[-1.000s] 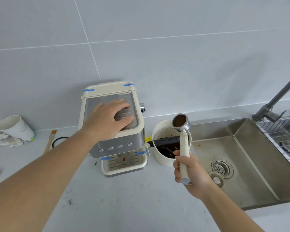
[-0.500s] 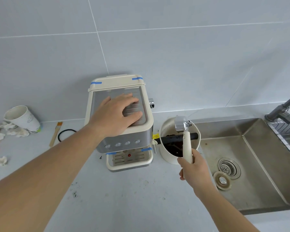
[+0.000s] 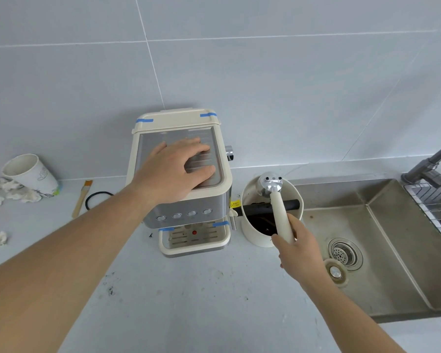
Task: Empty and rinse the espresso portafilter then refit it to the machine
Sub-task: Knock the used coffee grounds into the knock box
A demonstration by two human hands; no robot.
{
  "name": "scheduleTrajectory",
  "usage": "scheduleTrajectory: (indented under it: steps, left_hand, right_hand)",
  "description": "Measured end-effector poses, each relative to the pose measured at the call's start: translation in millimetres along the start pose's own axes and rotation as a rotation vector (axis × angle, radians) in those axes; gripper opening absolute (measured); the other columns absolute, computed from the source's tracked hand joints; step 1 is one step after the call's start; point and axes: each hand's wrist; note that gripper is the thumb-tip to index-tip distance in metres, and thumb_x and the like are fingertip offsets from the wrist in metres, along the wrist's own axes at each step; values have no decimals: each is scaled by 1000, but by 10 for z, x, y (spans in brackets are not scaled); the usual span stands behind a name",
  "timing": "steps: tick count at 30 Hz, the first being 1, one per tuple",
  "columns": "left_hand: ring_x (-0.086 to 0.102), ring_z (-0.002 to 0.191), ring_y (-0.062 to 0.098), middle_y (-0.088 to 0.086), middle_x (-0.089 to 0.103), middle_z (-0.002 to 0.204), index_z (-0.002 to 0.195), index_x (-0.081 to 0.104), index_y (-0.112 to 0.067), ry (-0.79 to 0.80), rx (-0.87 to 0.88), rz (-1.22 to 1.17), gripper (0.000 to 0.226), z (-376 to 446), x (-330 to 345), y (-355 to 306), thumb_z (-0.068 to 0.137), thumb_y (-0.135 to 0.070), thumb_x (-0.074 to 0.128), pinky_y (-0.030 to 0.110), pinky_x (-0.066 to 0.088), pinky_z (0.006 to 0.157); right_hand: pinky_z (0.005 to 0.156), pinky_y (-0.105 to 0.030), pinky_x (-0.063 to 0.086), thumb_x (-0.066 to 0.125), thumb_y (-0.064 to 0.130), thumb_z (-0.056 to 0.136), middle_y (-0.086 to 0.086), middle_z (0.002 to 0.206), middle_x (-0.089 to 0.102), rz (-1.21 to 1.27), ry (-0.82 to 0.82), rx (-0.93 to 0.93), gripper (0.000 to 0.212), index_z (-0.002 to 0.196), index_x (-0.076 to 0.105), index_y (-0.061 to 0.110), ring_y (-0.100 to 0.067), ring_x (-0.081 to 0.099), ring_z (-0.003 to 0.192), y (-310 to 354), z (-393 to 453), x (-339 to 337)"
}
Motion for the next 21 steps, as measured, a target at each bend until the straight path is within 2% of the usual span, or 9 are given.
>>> scheduleTrajectory:
  steps: [2, 4, 6, 7, 12, 16, 21]
  left_hand:
    - [31, 141, 3, -12, 39, 153, 135, 48, -39, -2, 0, 1, 54, -3, -1, -4, 86, -62, 46, 44, 13, 119]
    - [30, 141, 2, -12, 39, 153, 135, 48, -39, -1, -5, -2, 53, -3, -4, -7, 87, -61, 46, 44, 13, 119]
    - [31, 141, 3, -12, 39, 153, 135, 48, -38, 1, -5, -1, 53, -3, -9, -11, 87, -61, 47, 43, 13, 119]
    - [31, 141, 3, -12, 39, 153, 135, 48, -38, 1, -4, 0, 53, -4, -12, -13, 87, -61, 47, 44, 13, 119]
    - [32, 141, 5, -12, 39, 154, 135, 49, -39, -1, -11, -3, 51, -12, -21, -33, 88, -59, 49, 43, 12, 120]
    - [33, 140, 5, -12, 39, 154, 135, 49, -38, -4, -17, -8, 51, -18, -28, -45, 88, -58, 49, 41, 12, 120]
    - [36, 139, 7, -13, 39, 153, 134, 50, -39, -2, -23, -5, 50, -20, -35, -61, 88, -58, 50, 41, 12, 120]
  right_hand:
    - [56, -53, 56, 59, 14, 88, -13, 83, 60, 11, -10, -19, 37, 87, 50, 50, -24, 54, 60, -3, -1, 9]
    - [52, -49, 56, 57, 18, 90, -10, 79, 57, -30, 31, -4, 31, 98, 52, 48, -22, 54, 59, -38, 24, 43]
    - [47, -36, 50, 55, 19, 92, -4, 76, 54, -95, 79, 20, 24, 114, 53, 30, -20, 52, 59, -85, 57, 70]
    - [47, -32, 47, 55, 19, 93, -2, 75, 53, -106, 82, 25, 23, 116, 52, 25, -19, 50, 58, -101, 65, 73]
    - [46, -29, 39, 55, 19, 94, -2, 69, 50, -78, 21, -23, 13, 107, 54, 21, -17, 44, 56, -104, 30, 68]
    - [46, -26, 39, 54, 20, 95, -3, 73, 52, -125, 66, 20, 15, 109, 51, 22, -16, 48, 56, -98, 54, 77]
    - [45, -20, 35, 54, 20, 96, -1, 68, 49, -99, 1, -78, 11, 106, 52, 19, -14, 43, 54, -68, -8, 75]
Point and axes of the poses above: each hand's wrist, its own z-axis towards the middle knuckle, its own x-axis out of the palm, y = z × x
